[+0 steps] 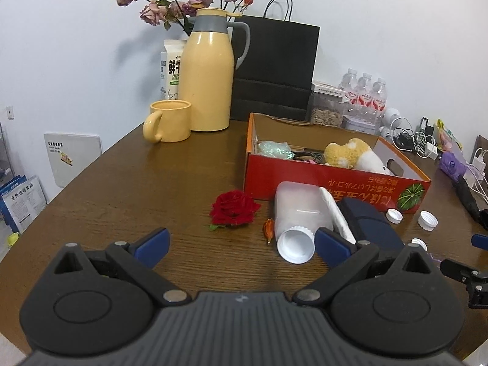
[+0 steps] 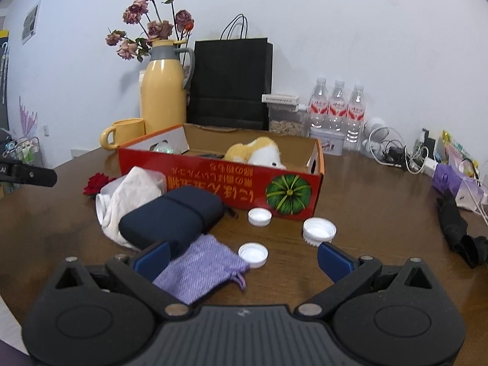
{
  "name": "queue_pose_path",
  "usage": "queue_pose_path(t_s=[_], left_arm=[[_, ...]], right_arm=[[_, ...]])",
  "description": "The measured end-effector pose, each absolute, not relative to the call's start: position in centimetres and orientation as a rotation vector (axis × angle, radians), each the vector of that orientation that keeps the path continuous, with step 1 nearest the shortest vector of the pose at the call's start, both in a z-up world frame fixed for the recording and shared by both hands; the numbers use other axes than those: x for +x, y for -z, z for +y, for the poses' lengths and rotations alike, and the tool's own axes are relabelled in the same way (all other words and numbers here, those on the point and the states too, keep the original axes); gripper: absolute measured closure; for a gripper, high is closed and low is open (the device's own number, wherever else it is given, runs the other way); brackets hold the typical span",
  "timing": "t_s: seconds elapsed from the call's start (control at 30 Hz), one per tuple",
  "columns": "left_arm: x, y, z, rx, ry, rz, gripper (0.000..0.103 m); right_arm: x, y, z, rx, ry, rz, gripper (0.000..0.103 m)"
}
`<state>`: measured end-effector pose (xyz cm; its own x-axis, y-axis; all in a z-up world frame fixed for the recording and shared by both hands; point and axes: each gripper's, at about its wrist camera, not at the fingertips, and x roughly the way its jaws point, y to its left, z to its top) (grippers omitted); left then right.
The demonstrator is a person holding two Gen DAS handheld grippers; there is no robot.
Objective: Organize objects
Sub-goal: 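Grasp a white bottle cap on the table with the right gripper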
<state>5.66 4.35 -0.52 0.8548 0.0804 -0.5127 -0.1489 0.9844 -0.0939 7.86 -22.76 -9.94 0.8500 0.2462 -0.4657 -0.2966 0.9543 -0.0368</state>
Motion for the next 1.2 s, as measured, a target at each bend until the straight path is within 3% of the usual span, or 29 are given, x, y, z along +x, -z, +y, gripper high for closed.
queue_pose_path(t_s=[0.57, 0.8, 0.97, 1.03, 1.2], left_arm=[[6.2, 1.1, 3.9, -0.137, -0.104, 0.550, 0.000], [6.3, 1.3, 3.9, -0.137, -0.110, 0.555, 0.000], [6.4, 1.4, 4.0, -0.137, -0.112, 0.562, 0.000], [6.4, 1.5, 4.0, -0.138, -0.115, 0.563, 0.000], [6.5, 1.7, 4.0, -0.143, -0.117, 0.569, 0.000]], right_arm=[[11.1, 10.4, -24.5, -0.047, -0.191, 0.542, 0.000], [13.8, 10.8, -24.0, -0.060, -0.221, 0.588, 0.017], [15.9, 11.9, -23.1, -0.062, -0.252, 0.653, 0.034], [16.3, 12.5, -22.8, -0.062, -0.248, 0.672, 0.046], [16.1, 12.7, -22.6, -0.071, -0.258, 0.655, 0.057]])
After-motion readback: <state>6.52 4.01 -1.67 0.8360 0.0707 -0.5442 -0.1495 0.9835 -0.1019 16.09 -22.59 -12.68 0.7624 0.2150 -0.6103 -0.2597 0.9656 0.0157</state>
